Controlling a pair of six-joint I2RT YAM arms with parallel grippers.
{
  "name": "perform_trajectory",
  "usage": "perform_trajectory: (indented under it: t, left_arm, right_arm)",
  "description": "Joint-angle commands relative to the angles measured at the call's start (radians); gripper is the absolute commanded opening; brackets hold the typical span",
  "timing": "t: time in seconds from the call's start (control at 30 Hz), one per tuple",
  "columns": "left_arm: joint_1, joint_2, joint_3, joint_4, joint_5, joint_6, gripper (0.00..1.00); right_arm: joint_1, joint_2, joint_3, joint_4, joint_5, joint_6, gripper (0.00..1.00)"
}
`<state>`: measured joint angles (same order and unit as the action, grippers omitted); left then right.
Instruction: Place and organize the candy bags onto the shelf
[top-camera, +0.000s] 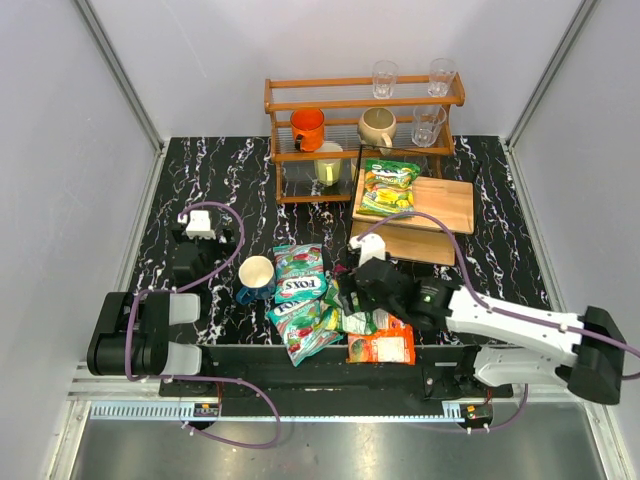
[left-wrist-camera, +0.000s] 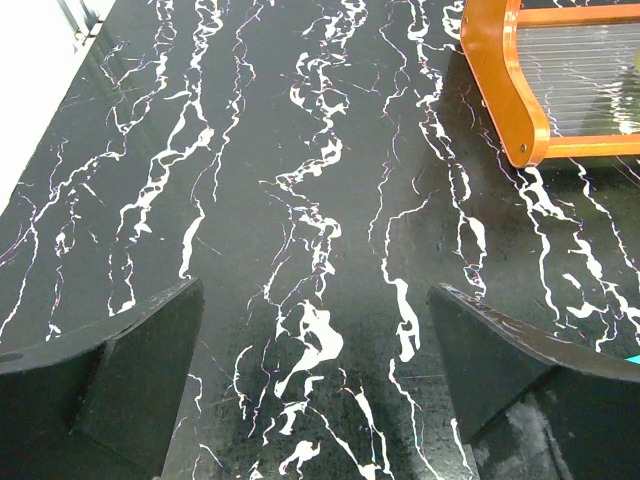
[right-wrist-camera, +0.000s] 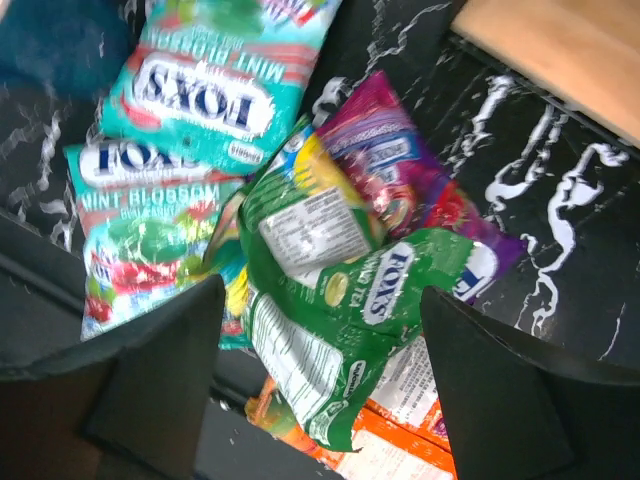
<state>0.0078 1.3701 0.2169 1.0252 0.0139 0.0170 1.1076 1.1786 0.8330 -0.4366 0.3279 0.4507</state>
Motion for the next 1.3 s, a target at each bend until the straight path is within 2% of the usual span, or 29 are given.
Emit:
perform_trajectory:
  t: [0.0, 0.17, 0.3, 0.4, 0.57, 0.77, 1.0, 1.13, 1.17, 1.27]
  left_arm:
    - [-0.002, 0.003, 0.035, 0.047, -0.009, -0.006, 0.99]
    - [0.000, 0.003, 0.035, 0.047, -0.009, -0.008, 0.99]
    - [0.000, 0.003, 0.035, 0.047, -0.009, -0.008, 0.99]
    - [-0.002, 0.003, 0.035, 0.047, -0.009, -0.008, 0.99]
    - [0.000, 0.001, 0.035, 0.047, -0.009, -0.008, 0.99]
    - [0.000, 0.003, 0.033, 0.047, -0.011, -0.008, 0.99]
    - [-0.002, 0.003, 0.033, 0.047, -0.011, -0.008, 0.99]
    - [-0.002, 0.003, 0.033, 0.049, -0.009, -0.008, 0.99]
    - [0.000, 0.003, 0.033, 0.049, -0.009, -0.008, 0.99]
    - [0.000, -0.017, 0.038, 0.040, -0.066, -0.043, 0.99]
  right_arm:
    - [0.001, -0.157, -0.093, 0.033, 0.224, 0.176, 0.88]
    - [0.000, -0.264, -0.213, 0.003, 0.264, 0.423, 0.86]
    - [-0.002, -0.341, -0.323, 0.042, 0.258, 0.571, 0.79]
    - [-0.002, -0.358, -0.376, 0.139, 0.209, 0.579, 0.78]
    - [-0.005, -0.339, -0.388, 0.189, 0.175, 0.579, 0.73]
    - [-0.020, -0.333, -0.448, 0.346, 0.085, 0.594, 0.60]
    - [-0.031, -0.252, -0.440, 0.334, 0.062, 0.625, 0.58]
    - [-0.034, -0.228, -0.454, 0.386, 0.045, 0.629, 0.38]
    - [-0.035, -0.232, -0.460, 0.391, 0.043, 0.629, 0.24]
    - [-0.035, -0.256, -0.460, 0.392, 0.057, 0.615, 0.03]
